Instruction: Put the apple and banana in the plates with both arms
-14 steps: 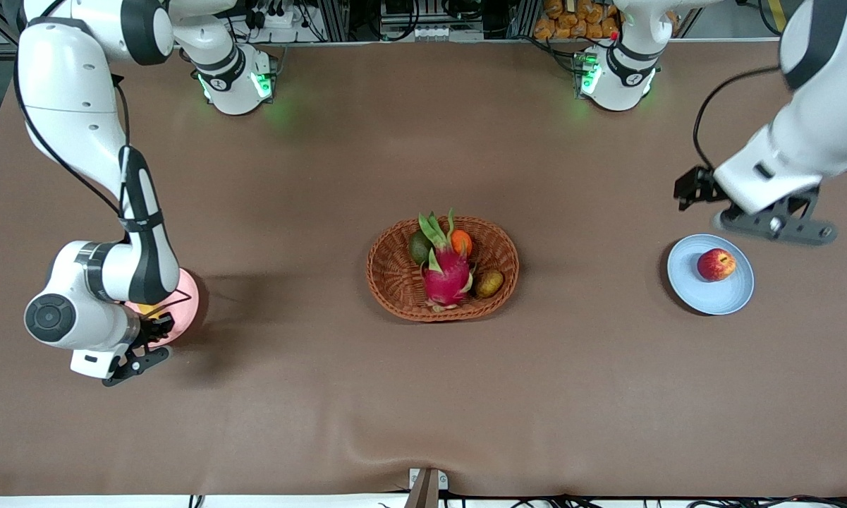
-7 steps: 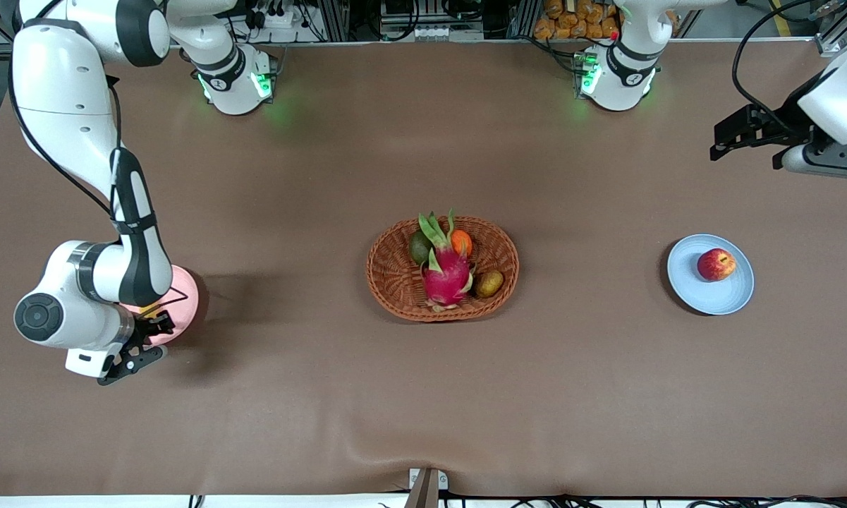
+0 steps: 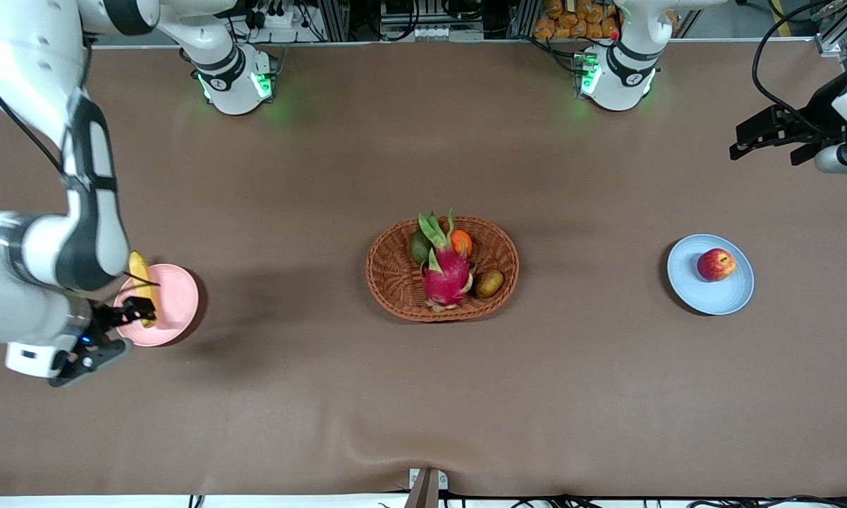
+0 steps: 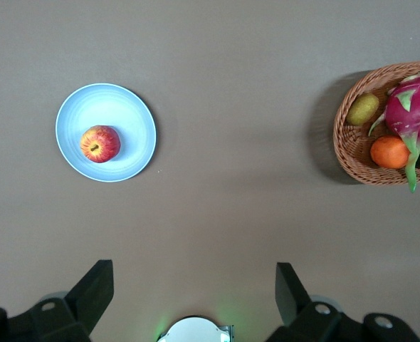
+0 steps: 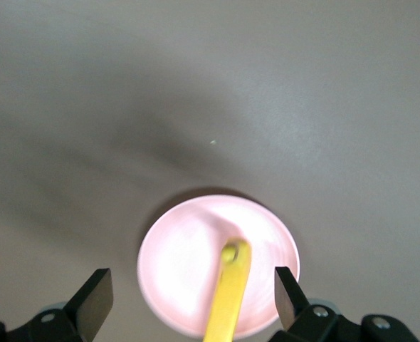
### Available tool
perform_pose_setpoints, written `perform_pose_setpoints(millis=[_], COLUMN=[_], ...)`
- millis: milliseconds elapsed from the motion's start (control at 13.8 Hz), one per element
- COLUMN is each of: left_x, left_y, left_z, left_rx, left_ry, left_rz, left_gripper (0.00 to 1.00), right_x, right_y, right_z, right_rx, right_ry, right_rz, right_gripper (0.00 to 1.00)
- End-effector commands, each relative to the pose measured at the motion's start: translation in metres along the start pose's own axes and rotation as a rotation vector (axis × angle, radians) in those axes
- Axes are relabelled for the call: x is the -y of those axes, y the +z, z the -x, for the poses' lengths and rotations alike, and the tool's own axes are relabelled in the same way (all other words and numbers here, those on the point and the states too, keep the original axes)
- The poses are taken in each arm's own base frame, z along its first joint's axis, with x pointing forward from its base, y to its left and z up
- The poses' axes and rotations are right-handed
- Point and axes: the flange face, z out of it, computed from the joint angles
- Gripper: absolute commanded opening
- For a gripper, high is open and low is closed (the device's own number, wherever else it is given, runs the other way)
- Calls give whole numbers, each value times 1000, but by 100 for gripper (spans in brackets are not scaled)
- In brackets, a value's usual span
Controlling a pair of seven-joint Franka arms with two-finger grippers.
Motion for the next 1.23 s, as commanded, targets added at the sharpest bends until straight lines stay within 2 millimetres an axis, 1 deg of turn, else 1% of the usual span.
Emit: perform_pose_setpoints(millis=[0, 72, 217, 289, 362, 506, 651, 868, 1013, 1157], left_x=[4, 8, 13, 8, 8, 7, 8, 8, 8, 7], left_y=[-8, -9, -17, -19, -21, -21, -19, -19, -18, -19], left_z=[8, 8, 11, 12, 14, 14, 12, 12, 11, 11], left_rx=[-22, -27, -58, -65, -69, -70, -66, -64, -63, -69], left_ry=[-16, -20, -27, -15, -19, -19, -21, -21, -30, -86], left_rz=[10, -8, -95, -115, -112, -103, -101, -101, -100, -98], left_gripper=[100, 100, 100, 100, 100, 100, 100, 100, 100, 100], right_x=[12, 17, 27, 31, 38, 57, 63, 58, 58, 60], right_y=[-51, -74, -111, -129, -147, -167, -187, -188, -187, -195], right_z=[6, 10, 18, 24, 31, 40, 53, 61, 60, 64], right_rx=[-5, -18, -52, -73, -84, -69, -72, -62, -59, -75], right_ry=[-25, -28, -14, 15, 61, 140, 191, 198, 195, 193], right_rz=[-25, -28, -35, -33, -33, -53, -56, -64, -64, -64], right_gripper=[100, 100, 100, 100, 100, 100, 100, 100, 100, 100])
